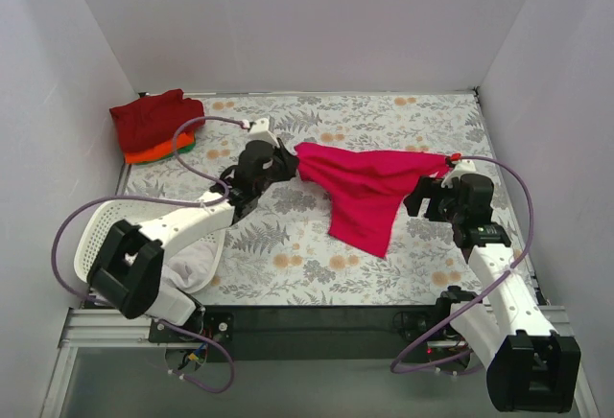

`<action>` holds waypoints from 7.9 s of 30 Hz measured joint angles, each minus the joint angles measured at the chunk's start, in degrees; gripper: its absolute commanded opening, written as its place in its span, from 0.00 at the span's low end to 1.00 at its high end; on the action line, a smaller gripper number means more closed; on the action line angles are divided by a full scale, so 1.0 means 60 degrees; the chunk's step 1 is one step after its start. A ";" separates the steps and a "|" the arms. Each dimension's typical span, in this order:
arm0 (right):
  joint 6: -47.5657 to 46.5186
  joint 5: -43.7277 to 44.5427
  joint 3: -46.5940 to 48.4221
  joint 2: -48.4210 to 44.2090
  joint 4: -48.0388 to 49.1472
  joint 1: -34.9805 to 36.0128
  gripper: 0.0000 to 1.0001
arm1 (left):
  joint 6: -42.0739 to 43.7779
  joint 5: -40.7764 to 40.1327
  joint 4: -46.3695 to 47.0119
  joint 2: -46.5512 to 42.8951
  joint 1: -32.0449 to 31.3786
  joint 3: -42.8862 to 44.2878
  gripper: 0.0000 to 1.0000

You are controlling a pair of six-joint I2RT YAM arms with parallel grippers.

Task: Fold and stack the t-shirts
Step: Flatten the tshirt out

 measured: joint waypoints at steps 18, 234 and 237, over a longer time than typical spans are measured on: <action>0.1719 0.0823 -0.1009 0.1348 0.1147 0.5257 0.73 | 0.0313 -0.0718 -0.0678 -0.1144 0.1333 -0.0685 0.00; -0.0175 0.9100 0.3169 0.0831 -0.1858 0.4288 0.01 | -0.0353 -0.3490 -0.3228 -0.3486 0.0933 -0.2262 0.00; -0.0175 0.9169 0.3169 0.0681 -0.1894 0.4273 0.01 | -0.0321 -0.3406 -0.3384 -0.3453 0.1100 -0.2233 0.00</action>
